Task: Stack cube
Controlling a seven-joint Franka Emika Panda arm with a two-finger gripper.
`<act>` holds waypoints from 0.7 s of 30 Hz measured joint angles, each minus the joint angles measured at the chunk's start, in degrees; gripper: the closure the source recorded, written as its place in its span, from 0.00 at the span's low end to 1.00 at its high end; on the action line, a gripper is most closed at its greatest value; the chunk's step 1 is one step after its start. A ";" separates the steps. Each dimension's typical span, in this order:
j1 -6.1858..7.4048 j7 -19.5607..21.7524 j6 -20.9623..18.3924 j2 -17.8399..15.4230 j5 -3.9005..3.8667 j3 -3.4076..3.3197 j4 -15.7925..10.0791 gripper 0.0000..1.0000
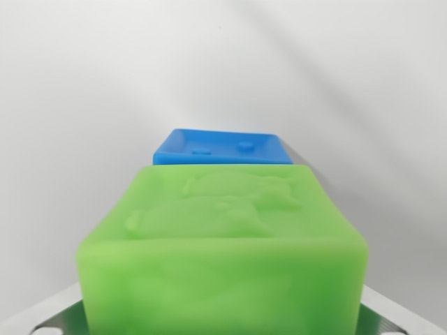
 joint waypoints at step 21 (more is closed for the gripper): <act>-0.34 -0.85 2.47 2.82 1.13 0.60 0.41 1.00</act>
